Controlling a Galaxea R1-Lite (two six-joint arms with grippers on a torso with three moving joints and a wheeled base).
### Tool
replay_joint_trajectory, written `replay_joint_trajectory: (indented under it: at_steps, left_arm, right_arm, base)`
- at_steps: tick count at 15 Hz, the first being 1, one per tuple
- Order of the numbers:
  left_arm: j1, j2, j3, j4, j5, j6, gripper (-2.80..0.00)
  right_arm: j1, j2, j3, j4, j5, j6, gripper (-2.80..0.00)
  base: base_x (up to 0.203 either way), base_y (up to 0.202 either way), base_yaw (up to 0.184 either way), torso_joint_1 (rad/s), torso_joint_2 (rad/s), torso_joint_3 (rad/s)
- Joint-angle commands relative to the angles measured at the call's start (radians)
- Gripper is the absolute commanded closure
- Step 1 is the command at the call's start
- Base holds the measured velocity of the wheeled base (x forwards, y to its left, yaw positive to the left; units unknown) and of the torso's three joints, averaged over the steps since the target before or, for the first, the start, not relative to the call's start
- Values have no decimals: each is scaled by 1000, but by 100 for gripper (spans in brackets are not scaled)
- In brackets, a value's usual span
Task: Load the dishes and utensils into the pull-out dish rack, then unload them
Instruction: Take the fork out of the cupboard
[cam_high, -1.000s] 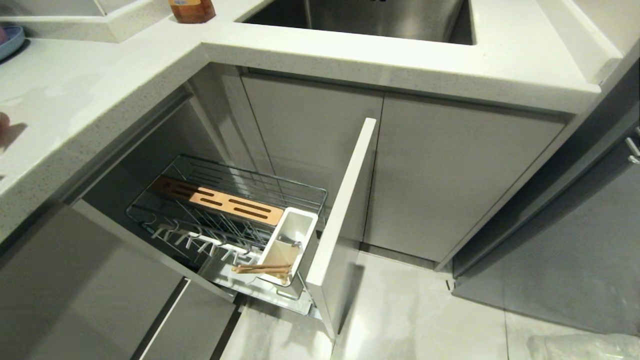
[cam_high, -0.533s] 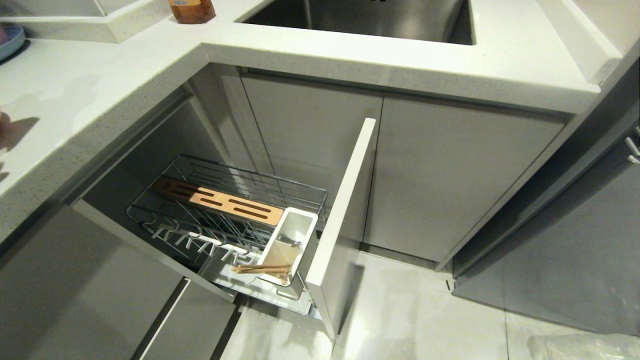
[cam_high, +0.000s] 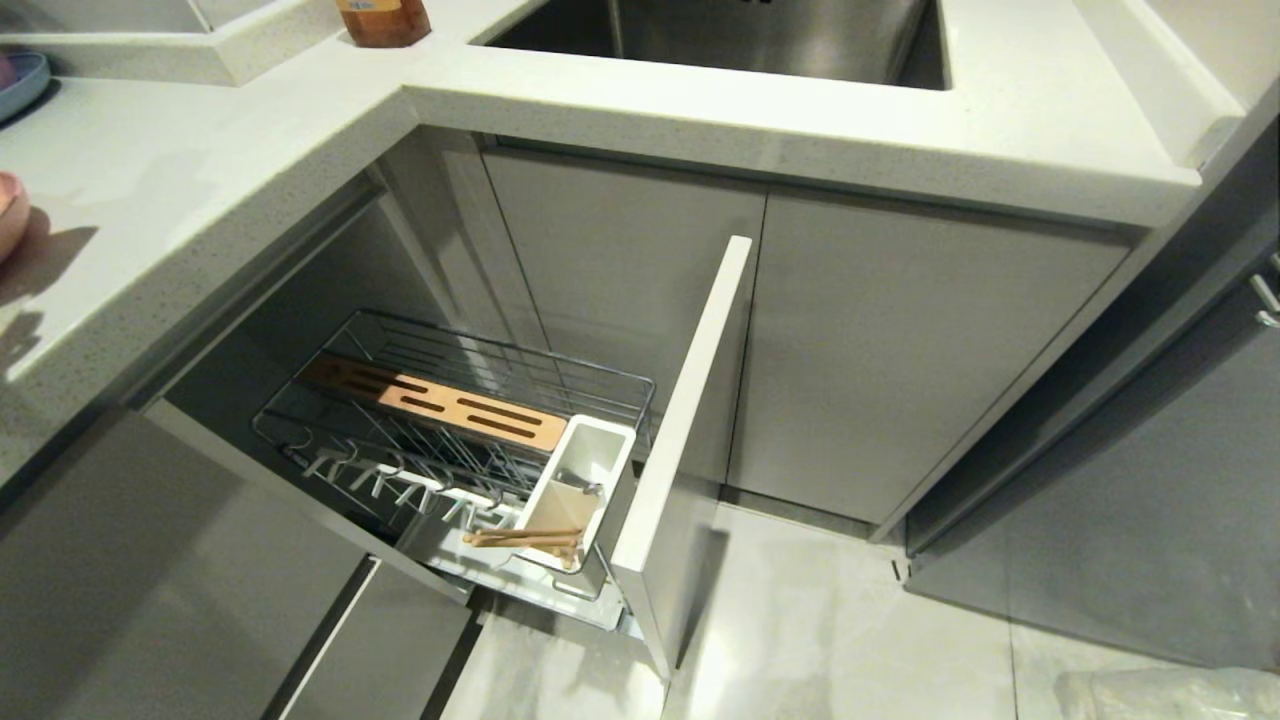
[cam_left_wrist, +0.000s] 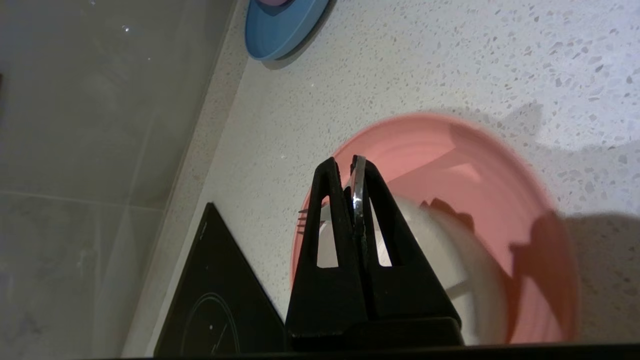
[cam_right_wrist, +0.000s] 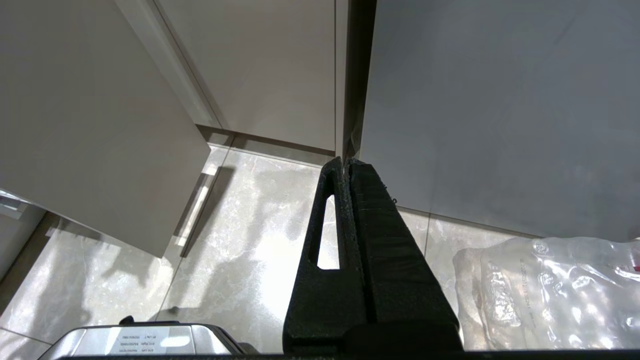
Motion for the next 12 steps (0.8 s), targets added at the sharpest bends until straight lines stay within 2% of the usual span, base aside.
replay_joint_trajectory:
  at_steps: [1, 7, 12]
  left_arm:
    - [-13, -10, 6, 3, 15, 4, 0]
    - [-46, -73, 106, 2, 41, 31, 0]
    - [-46, -62, 107, -1, 42, 30, 0]
  right_arm:
    - [1, 0, 2, 0, 0, 0, 0]
    - [1, 0, 2, 0, 0, 0, 0]
    - [1, 0, 3, 0, 0, 0, 0]
  base:
    - [0, 0, 0, 0, 0, 0]
    - [0, 0, 0, 0, 0, 0]
    - [0, 0, 0, 0, 0, 0]
